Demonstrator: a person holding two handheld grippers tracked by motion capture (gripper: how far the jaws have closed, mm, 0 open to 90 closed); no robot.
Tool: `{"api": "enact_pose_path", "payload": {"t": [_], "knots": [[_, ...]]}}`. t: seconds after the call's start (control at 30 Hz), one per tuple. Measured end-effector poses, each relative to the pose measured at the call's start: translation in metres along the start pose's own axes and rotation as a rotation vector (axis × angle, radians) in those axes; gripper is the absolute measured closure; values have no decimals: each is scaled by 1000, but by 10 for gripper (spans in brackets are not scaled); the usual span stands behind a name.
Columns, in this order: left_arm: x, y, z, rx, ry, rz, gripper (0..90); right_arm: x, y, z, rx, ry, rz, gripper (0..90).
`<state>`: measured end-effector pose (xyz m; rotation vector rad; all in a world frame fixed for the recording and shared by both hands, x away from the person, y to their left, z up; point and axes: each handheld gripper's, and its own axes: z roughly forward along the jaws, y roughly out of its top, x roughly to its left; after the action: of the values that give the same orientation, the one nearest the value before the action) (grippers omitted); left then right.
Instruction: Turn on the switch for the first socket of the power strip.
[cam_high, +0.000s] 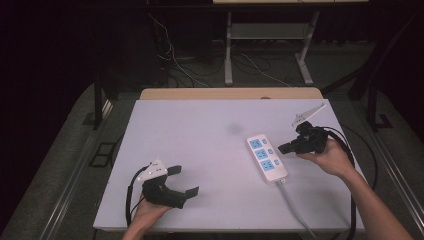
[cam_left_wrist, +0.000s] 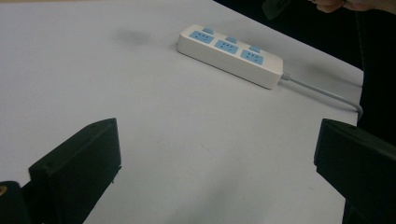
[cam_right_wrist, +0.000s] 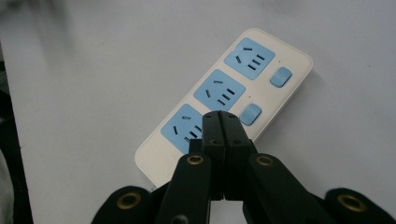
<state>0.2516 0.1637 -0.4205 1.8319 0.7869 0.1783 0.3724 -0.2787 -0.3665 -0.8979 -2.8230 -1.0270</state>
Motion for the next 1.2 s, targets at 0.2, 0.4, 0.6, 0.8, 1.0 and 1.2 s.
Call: {"api": "enact_pose_path", "payload": {"t": [0.2, 0.4, 0.6, 0.8, 1.0, 1.2], "knots": [[1, 0, 0, -1, 1, -2, 0, -4, 1, 9, 23, 7, -1, 894], [1, 0, 0, 0, 1, -3, 0, -6, 1, 16, 41, 13, 0, 894], [2, 0, 0, 2, 1, -1, 0, -6, 0, 24, 61, 21, -4, 894], [2, 0, 1, 8, 1, 3, 0, -7, -4, 30, 76, 21, 9, 894], [2, 0, 2, 11, 0, 2, 0, -7, -7, 33, 83, 29, 17, 894], [2, -1, 2, 14, 0, 2, 0, -6, -10, 40, 106, 38, 18, 895]]}}
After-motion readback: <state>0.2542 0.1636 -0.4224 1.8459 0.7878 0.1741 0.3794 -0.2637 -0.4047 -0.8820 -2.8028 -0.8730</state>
